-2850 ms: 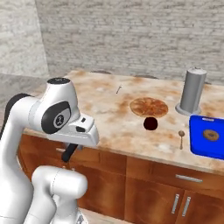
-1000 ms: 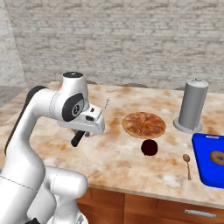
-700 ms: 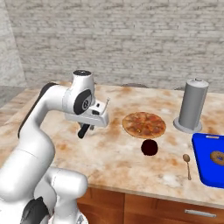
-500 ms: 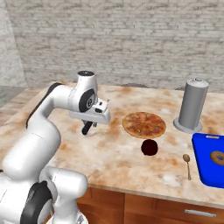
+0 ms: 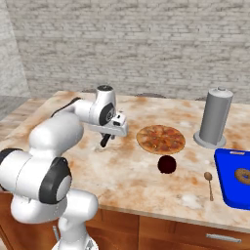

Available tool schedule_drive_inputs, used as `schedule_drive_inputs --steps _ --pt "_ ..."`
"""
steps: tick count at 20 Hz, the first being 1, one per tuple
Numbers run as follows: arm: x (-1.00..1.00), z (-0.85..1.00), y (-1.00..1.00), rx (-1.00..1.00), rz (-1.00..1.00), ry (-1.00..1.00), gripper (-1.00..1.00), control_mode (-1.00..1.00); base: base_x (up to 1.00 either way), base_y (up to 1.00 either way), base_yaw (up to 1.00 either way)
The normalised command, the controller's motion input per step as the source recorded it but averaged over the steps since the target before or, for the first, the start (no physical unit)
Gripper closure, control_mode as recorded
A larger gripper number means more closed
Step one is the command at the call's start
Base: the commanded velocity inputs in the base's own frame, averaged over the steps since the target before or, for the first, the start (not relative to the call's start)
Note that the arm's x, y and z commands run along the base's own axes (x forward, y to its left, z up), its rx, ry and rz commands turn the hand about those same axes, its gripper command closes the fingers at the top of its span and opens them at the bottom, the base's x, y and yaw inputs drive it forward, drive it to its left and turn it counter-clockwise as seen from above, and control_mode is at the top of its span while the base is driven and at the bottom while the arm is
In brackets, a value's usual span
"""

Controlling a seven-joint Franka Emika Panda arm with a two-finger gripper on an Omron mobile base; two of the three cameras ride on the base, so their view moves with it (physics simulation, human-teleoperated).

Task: Take the pizza cutter from the drawer on the left and place it on the dining counter for cutting.

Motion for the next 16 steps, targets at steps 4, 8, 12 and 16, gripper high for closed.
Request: schedule_drive_inputs --steps 4,8,12,16 --pt "0.76 -0.32 -0.06 0.0 0.0 0.0 1.0 -1.0 0.0 0.0 0.0" --pt "0.47 -0.26 -0.23 0.0 0.0 0.0 1.0 -1.0 0.0 0.0 0.0" --pt "0.38 -0.36 -0.21 0.0 0.0 0.0 1.0 -1.0 0.0 0.0 0.0" --pt "0.36 -0.52 -0.1 0.0 0.0 0.0 1.0 -1.0 0.0 0.0 0.0"
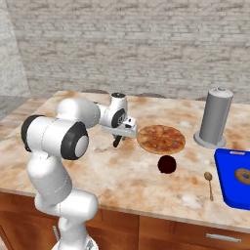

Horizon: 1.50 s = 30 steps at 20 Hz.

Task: Take the pizza cutter from the drawer on the left and place it on the dining counter for cutting.

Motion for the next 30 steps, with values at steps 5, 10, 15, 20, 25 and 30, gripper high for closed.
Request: schedule_drive_inputs --steps 5,10,15,20,25,30 --pt "0.41 -0.49 -0.08 0.0 0.0 0.0 1.0 -1.0 0.0 0.0 0.0" --pt "0.45 -0.32 -0.12 0.0 0.0 0.0 1.0 -1.0 0.0 0.0 0.0" --pt "0.37 -0.2 -0.11 0.0 0.0 0.0 1.0 -1.0 0.0 0.0 0.0" --pt "0.21 -0.19 0.0 0.0 0.0 0.0 1.0 -1.0 0.0 0.0 0.0" --pt "0.25 -0.3 0.0 0.0 0.0 0.0 1.0 -1.0 0.0 0.0 0.0" --pt "0.27 -0.26 -0.01 0.0 0.0 0.0 1.0 -1.0 0.0 0.0 0.0"
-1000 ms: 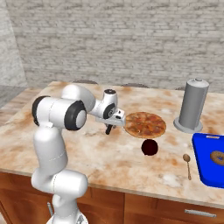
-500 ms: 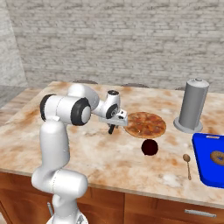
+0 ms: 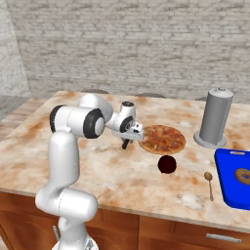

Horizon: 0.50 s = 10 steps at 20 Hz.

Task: Take the pizza cutter from the drawer on the left and place it on the dining counter for cutting.

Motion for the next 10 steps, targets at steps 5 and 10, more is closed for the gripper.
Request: schedule_drive_inputs --steps 5,10 --pt "0.24 -0.19 0.0 0.0 0.0 0.0 1.0 -1.0 0.0 0.0 0.0" --pt "0.0 0.0 0.0 0.0 0.0 0.0 -1.0 -1.0 0.0 0.0 0.0"
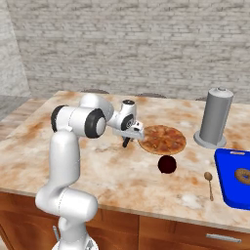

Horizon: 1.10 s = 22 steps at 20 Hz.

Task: Take the pizza cutter from the drawer on the left and place it on the dining counter for cutting.

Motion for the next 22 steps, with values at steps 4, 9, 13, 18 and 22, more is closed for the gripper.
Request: schedule_drive_inputs --steps 4,9,13,18,22 --pt "0.0 0.0 0.0 0.0 0.0 0.0 -1.0 -1.0 0.0 0.0 0.0" --pt "0.0 0.0 0.0 0.0 0.0 -0.01 -1.0 -1.0 0.0 0.0 0.0" --pt "-0.08 0.35 0.0 0.0 0.0 -0.08 -1.0 -1.0 0.0 0.0 0.0" --pt "-0.25 0.78 0.0 0.0 0.0 -0.03 -1.0 -1.0 0.0 0.0 0.0" --pt "-0.38 0.71 0.03 0.0 0.0 0.0 -1.0 -1.0 0.0 0.0 0.0"
